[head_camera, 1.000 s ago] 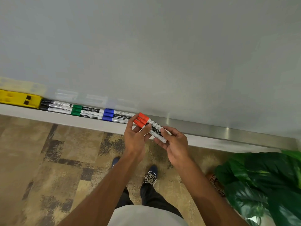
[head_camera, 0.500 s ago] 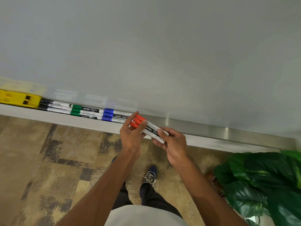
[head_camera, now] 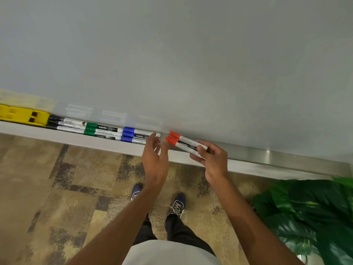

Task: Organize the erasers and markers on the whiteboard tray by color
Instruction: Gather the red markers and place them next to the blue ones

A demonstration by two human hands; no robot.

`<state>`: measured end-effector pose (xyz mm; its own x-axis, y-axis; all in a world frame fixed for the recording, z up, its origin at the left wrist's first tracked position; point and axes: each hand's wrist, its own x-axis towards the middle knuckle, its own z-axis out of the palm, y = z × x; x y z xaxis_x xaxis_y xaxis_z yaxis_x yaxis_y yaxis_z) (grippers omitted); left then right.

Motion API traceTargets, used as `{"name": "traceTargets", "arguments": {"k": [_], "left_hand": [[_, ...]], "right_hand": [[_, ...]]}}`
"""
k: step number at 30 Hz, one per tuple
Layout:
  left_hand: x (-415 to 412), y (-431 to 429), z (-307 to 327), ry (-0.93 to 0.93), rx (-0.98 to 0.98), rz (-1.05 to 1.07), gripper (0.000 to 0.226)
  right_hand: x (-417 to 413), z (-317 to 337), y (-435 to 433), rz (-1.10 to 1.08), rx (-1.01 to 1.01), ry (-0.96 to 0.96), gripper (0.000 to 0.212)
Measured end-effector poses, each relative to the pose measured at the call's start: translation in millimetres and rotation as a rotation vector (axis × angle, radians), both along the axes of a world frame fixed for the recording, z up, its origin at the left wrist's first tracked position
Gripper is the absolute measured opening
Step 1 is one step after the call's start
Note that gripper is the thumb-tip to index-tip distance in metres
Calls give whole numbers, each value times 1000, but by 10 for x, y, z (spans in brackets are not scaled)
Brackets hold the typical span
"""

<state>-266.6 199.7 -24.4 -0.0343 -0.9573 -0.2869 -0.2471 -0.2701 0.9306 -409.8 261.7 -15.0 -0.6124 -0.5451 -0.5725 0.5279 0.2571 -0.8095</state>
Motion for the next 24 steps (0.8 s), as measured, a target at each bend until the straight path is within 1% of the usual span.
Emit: {"name": "traceTargets", "arguments": {"k": [2, 5, 7, 9, 12, 16, 20, 24], "left_hand": [[52, 67, -85, -184, -158, -184, 53], [53, 108, -238, -479, -358, -566, 63], [29, 102, -325, -615, -476, -774, 72], [4, 96, -381, -709, -509, -897, 79], [-51, 87, -445, -832, -504, -988, 88], [-90, 52, -497, -935, -475, -1036, 96], [-81, 20, -521, -957, -466, -1053, 101], [-62, 11, -522, -962, -460, -1058, 103]], "right_hand": [[-66, -62, -48, 59, 35, 76, 21], [-116, -153, -138, 134, 69, 150, 21], [-126, -199, -192, 181, 88, 205, 21], [-118, -240, -237, 220, 105, 251, 21], [-97, -274, -277, 256, 119, 294, 21], [-39, -306, -329, 295, 133, 340, 20], [-9, -347, -377, 282, 180, 377, 18], [20, -373, -393, 316, 271, 494, 18]]}}
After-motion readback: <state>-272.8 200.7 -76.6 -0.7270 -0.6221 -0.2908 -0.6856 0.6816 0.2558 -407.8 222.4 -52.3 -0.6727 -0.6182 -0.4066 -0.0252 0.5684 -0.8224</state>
